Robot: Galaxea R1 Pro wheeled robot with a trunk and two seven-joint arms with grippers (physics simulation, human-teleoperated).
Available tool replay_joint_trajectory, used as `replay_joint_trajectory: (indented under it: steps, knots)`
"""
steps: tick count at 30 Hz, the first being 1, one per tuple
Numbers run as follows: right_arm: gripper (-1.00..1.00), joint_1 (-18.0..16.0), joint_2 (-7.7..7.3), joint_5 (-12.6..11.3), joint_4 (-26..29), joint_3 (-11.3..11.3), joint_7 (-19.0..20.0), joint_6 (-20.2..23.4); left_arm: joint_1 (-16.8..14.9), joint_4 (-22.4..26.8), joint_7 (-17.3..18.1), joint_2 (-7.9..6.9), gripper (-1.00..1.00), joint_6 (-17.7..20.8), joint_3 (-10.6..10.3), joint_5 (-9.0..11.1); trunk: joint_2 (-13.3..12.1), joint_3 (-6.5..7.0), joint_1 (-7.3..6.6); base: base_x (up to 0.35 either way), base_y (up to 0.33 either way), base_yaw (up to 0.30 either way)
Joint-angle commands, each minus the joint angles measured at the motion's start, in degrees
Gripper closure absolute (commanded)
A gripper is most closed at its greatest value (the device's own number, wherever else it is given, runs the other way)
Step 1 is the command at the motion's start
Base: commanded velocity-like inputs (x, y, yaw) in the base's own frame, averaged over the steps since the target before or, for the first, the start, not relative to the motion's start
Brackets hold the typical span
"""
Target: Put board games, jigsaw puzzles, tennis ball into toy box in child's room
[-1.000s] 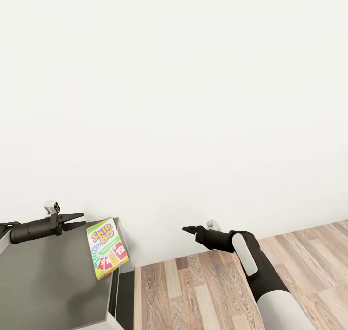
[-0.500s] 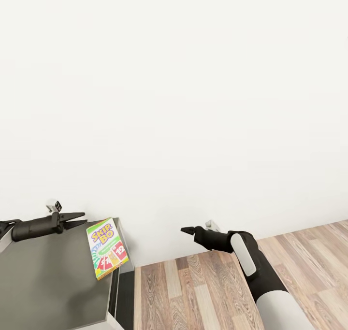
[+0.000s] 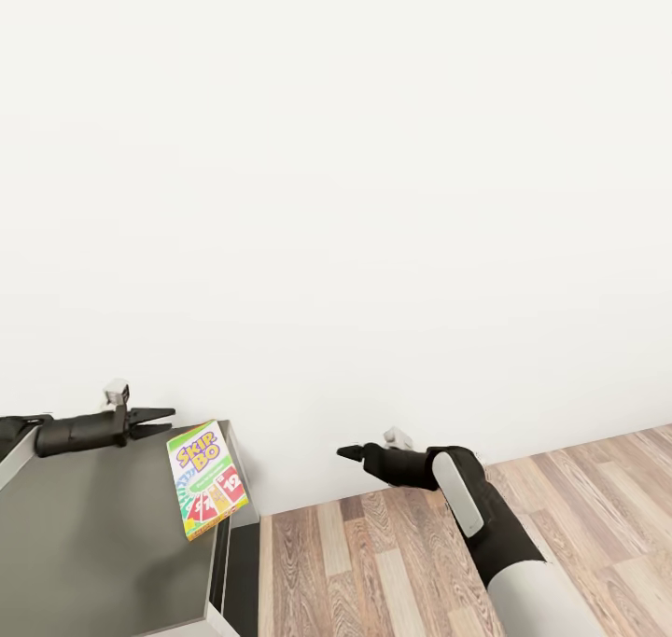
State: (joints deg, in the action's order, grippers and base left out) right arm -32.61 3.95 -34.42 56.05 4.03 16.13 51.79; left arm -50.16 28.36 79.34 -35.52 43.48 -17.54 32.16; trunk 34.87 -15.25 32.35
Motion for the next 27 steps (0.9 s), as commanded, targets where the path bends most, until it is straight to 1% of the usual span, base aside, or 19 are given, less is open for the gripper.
replay_joint_trajectory:
  steps: [1,2,3,4,6,7,8,11,12,13,14,15,16,20,24,27]
  knots:
    - [-1.00,-0.06,0.33,0.48,0.03,0.62,0.33,0.03,0.66,2.62,-0.16,-0.07,-1.00,1.84,-0.37,0.45,0.08,-0.09,0.02,0.000,0.000,0.000]
    - [-1.00,-0.06,0.53,0.48,0.03,0.85,0.30,-0.02,1.21,4.19,-0.23,-0.07,-1.00,2.60,-0.38,0.48,0.08,-0.09,0.02,0.000,0.000,0.000]
    - [-1.00,-0.07,0.94,0.49,0.03,1.20,0.27,-0.08,2.67,7.89,-0.28,-0.14,-1.00,4.51,-0.34,0.57,0.08,-0.09,0.02,0.000,0.000,0.000]
    - [-1.00,-0.07,1.12,0.49,0.03,1.33,0.26,-0.11,3.55,9.99,-0.29,-0.25,-1.00,5.65,-0.31,0.65,0.08,-0.09,0.02,0.000,0.000,0.000]
    - [-1.00,-0.08,1.78,0.49,0.03,1.72,0.23,-0.19,7.72,19.86,-0.33,-0.78,-1.00,11.02,-0.07,0.76,0.08,-0.09,0.02,0.000,0.000,0.000]
    - [-1.00,-0.08,1.99,0.49,0.03,1.78,0.23,-0.19,8.61,22.11,-0.33,-0.94,-1.00,12.04,-0.01,0.77,0.08,-0.09,0.02,0.000,0.000,0.000]
    - [-1.00,-0.08,2.48,0.49,0.04,1.87,0.23,-0.19,10.06,25.92,-0.33,-1.23,-1.00,13.50,0.11,0.81,0.08,-0.09,0.02,0.000,0.000,0.000]
    - [-1.00,-0.08,3.69,0.49,0.09,2.00,0.20,-0.20,11.94,30.73,-0.36,-1.57,-1.00,15.23,1.11,0.91,0.08,-0.09,0.02,0.000,0.000,0.063]
    - [-1.00,-0.08,3.92,0.49,0.10,2.03,0.19,-0.22,12.13,31.20,-0.37,-1.61,-1.00,15.41,1.41,0.92,0.08,-0.09,0.02,0.000,0.000,0.166]
    - [-1.00,-0.08,4.51,0.51,0.10,2.09,0.17,-0.24,12.49,31.87,-0.39,-1.67,-1.00,15.66,1.96,0.96,0.08,-0.10,0.02,0.000,0.000,0.207]
    - [-1.00,-0.08,5.38,0.54,0.14,2.32,0.12,-0.26,12.81,32.31,-0.37,-1.73,-1.00,15.82,2.45,0.99,0.48,-0.29,0.24,0.000,0.000,0.224]
    - [-1.00,-0.08,5.89,0.56,0.17,2.54,0.10,-0.27,12.93,32.46,-0.36,-1.75,-1.00,15.88,2.65,1.01,0.88,-0.50,0.46,0.000,0.000,0.230]
    - [-1.00,-0.10,6.04,0.60,0.34,3.17,0.06,-0.27,13.11,32.68,-0.35,-1.78,-1.00,15.96,2.95,1.02,1.29,-0.71,0.68,0.000,0.000,0.238]
    - [-1.00,-0.22,6.04,0.60,0.82,5.34,-0.26,-1.37,13.36,32.99,-0.21,-1.85,-1.00,16.13,3.48,1.09,2.89,-1.60,1.56,0.000,0.000,0.245]
    - [-1.00,-0.30,6.04,0.32,0.67,5.98,-0.46,-3.14,13.46,33.02,-0.06,-1.88,-1.00,16.16,4.58,1.13,4.49,-2.51,2.44,0.000,0.000,0.250]
    - [-1.00,-0.33,6.04,0.41,0.80,6.43,-0.67,-3.47,13.50,33.00,0.00,-1.87,-1.00,16.17,5.19,1.19,5.70,-3.20,3.10,0.000,0.000,0.251]
